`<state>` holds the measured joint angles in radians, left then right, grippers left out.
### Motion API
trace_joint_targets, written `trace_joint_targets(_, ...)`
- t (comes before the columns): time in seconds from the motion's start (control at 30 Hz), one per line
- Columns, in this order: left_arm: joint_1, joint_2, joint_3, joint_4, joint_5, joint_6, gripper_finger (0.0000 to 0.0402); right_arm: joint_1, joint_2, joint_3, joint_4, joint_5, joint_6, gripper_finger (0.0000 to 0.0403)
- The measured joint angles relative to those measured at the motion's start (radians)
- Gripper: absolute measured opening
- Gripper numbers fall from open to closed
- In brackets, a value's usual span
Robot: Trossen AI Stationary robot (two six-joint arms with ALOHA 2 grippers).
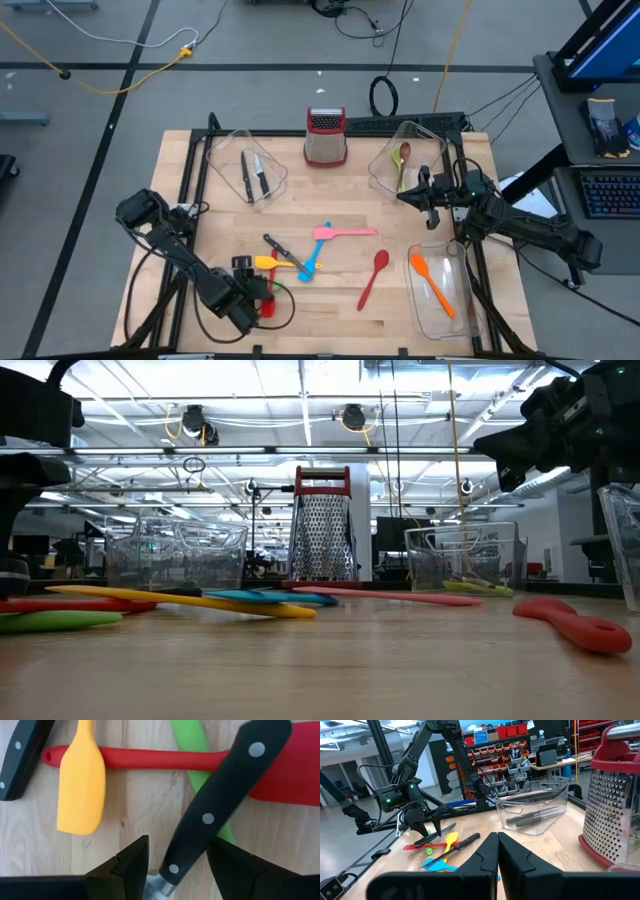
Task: Pick & Place Kitchen Items
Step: Put the silver knife into the top left transparent bin
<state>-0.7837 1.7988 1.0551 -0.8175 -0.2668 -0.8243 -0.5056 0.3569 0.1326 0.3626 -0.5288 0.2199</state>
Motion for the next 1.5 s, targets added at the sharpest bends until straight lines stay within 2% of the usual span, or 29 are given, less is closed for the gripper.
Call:
trace_joint_targets(0.17, 0.000, 0.000, -0.007, 0.010, 0.000, 0.011, 0.0200, 0.000, 0.000, 0.000, 0.000, 0.000, 0.000, 0.0000)
trace_joint_targets(0.27, 0.000, 0.000, -0.007, 0.009, 0.000, 0.019, 0.0184, 0.000, 0.000, 0.000, 0.000, 0.000, 0.000, 0.0000)
trace_joint_targets(0.6, 0.000, 0.000, -0.007, -0.081, -0.004, 0.001, 0.0069, 0.000, 0.000, 0.000, 0.000, 0.000, 0.004, 0.0000)
trace_joint_targets(0.87, 0.000, 0.000, 0.003, -0.201, 0.001, -0.027, 0.0067, 0.000, 0.000, 0.000, 0.000, 0.000, 0.005, 0.0000)
trace_joint_targets(1.07, 0.006, 0.000, 0.077, -0.347, -0.031, -0.027, 0.0067, 0.001, 0.000, 0.000, 0.000, 0.000, 0.010, 0.0000)
trace_joint_targets(1.27, 0.029, 0.000, 0.215, -0.489, -0.191, 0.022, 0.0067, 0.043, 0.002, 0.000, 0.003, -0.013, 0.065, 0.0000)
trace_joint_targets(1.5, 0.092, 0.000, 0.313, -0.448, -0.376, 0.223, 0.0067, 0.148, 0.035, 0.000, 0.081, -0.104, 0.174, 0.0000)
